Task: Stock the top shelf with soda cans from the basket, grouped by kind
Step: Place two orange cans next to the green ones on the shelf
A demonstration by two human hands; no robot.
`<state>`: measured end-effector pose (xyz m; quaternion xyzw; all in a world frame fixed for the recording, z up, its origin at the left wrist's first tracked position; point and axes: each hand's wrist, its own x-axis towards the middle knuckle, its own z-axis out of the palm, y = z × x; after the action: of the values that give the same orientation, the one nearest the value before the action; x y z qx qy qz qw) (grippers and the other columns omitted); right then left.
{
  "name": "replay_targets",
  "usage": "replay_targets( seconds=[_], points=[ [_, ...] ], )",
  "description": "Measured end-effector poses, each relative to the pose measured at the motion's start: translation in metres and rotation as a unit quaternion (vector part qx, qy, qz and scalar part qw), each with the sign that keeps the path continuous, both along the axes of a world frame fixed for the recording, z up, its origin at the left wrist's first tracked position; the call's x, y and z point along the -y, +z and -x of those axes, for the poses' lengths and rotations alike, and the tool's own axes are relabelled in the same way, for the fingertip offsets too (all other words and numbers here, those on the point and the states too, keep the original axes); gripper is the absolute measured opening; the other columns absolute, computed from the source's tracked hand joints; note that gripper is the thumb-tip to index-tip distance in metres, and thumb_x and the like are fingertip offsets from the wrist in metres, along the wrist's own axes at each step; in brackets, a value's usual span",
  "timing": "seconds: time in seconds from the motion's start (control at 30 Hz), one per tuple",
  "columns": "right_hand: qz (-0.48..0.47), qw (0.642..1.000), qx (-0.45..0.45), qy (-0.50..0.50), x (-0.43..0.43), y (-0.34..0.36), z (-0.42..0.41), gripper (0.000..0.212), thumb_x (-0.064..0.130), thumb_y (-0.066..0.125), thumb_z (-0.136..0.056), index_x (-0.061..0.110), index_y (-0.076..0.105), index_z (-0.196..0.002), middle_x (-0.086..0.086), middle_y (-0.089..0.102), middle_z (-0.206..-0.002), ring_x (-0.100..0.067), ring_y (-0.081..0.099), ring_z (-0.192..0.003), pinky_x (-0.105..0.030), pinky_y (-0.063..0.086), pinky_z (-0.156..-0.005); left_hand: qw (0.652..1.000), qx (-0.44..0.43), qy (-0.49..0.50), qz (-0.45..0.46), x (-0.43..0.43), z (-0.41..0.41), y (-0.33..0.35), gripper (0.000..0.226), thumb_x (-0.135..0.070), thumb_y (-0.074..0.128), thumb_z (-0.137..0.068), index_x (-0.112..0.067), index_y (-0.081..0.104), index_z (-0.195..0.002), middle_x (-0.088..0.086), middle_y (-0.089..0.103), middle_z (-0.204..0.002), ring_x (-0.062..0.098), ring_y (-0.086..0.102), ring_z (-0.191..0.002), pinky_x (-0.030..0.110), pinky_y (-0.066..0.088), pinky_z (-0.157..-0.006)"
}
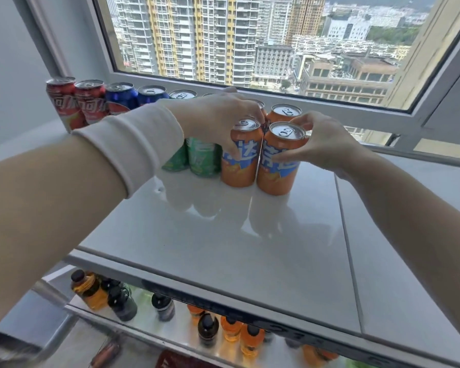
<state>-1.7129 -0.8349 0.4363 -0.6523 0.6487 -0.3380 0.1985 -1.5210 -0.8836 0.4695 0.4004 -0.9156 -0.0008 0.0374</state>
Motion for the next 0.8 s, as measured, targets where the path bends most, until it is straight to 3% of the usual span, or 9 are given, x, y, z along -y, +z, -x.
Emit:
replay_targets(
  seconds=[0.23,0.5,0.8],
  points=[
    [0.006,1.000,-0.011,-0.008,0.004,-0.002,-0.003,0.072,0.027,0.087,-0.056,0.014,0.051,-0.118,-0.006,0.053,-0.118,-0.020,0.052,-0.108,-0.036,0.050,-0.089,1.000,0.000,-0.006,-0.006,0.005,-0.004,-0.003,0.077,-0.028,0.081,-0.065,-0.028,0.041,-0.131,-0.002,0.043,-0.135,0.020,0.035,-0.126,0.040,0.034,-0.102],
    [-0.010,1.000,-0.013,0.000,0.004,-0.002,-0.004,0.077,0.023,0.086,-0.059,0.011,0.047,-0.124,-0.007,0.052,-0.122,-0.021,0.052,-0.111,-0.039,0.049,-0.093,1.000,0.016,0.016,-0.006,0.000,0.000,-0.003,0.078,-0.027,0.079,-0.069,-0.028,0.036,-0.134,0.006,0.042,-0.133,0.023,0.032,-0.126,0.043,0.036,-0.100],
    [-0.013,1.000,0.001,0.001,-0.007,0.004,-0.008,0.074,0.019,0.085,-0.061,0.012,0.047,-0.125,-0.001,0.049,-0.113,-0.016,0.051,-0.104,-0.023,0.045,-0.073,0.999,0.028,0.014,0.011,-0.006,0.002,0.000,0.078,-0.030,0.078,-0.070,-0.023,0.036,-0.135,0.004,0.042,-0.136,0.022,0.032,-0.127,0.036,0.034,-0.096]
  ],
)
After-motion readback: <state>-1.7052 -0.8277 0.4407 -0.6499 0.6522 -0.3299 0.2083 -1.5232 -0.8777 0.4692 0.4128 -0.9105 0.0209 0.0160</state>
